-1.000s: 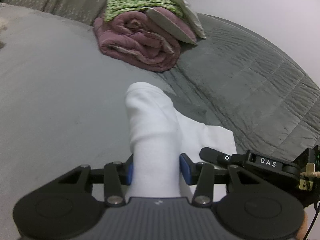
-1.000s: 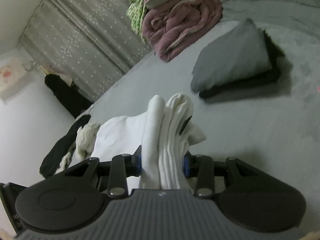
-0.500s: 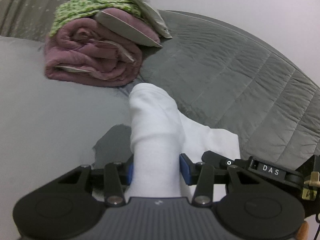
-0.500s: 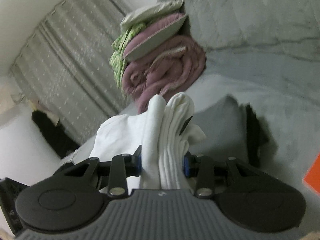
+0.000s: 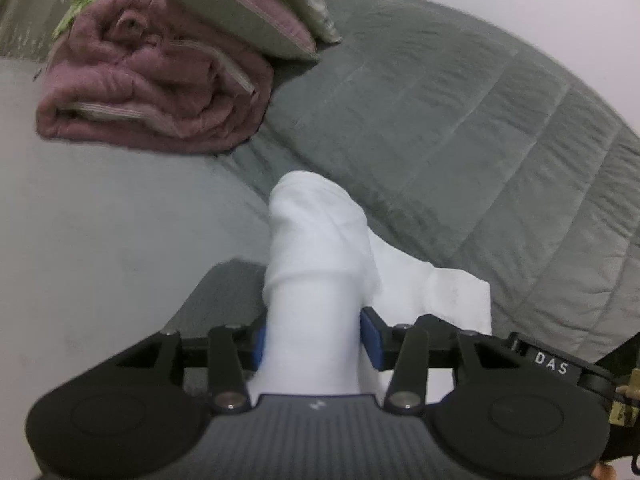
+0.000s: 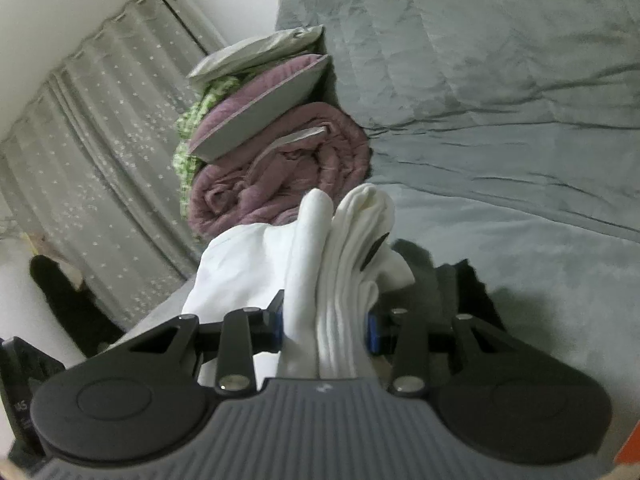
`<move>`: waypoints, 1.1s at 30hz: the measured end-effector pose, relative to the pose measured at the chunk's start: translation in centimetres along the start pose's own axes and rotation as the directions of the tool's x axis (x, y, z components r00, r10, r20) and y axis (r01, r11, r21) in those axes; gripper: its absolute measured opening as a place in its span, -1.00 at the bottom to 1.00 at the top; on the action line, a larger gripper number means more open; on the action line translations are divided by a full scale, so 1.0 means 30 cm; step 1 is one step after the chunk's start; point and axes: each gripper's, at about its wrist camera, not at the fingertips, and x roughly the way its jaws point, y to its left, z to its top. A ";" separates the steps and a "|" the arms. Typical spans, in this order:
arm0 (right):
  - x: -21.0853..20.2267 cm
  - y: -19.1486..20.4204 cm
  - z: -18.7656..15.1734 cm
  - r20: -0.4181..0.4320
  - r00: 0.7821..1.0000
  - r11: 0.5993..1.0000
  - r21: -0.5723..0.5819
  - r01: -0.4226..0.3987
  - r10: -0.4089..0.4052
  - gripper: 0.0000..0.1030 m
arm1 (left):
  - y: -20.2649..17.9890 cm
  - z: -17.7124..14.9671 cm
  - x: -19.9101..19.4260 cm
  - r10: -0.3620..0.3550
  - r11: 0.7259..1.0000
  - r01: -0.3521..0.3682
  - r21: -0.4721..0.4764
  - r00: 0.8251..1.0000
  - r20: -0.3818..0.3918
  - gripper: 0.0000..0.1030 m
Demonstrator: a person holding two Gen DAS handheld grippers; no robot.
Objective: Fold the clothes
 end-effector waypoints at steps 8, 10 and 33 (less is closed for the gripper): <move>0.042 -0.066 -0.085 0.093 0.995 0.998 -0.046 -0.030 0.034 0.09 | 0.054 -0.094 0.029 0.003 1.000 -0.001 -0.023 0.997 0.081 0.18; 0.032 -0.071 -0.086 0.110 0.992 0.997 -0.049 -0.058 0.063 0.15 | 0.018 -0.096 0.002 0.050 0.997 -0.058 0.049 0.988 0.149 0.20; -0.041 0.008 -0.018 0.337 0.940 0.951 -0.275 0.142 -0.043 0.15 | -0.062 -0.052 0.075 0.144 0.957 -0.197 0.214 0.960 0.238 -0.16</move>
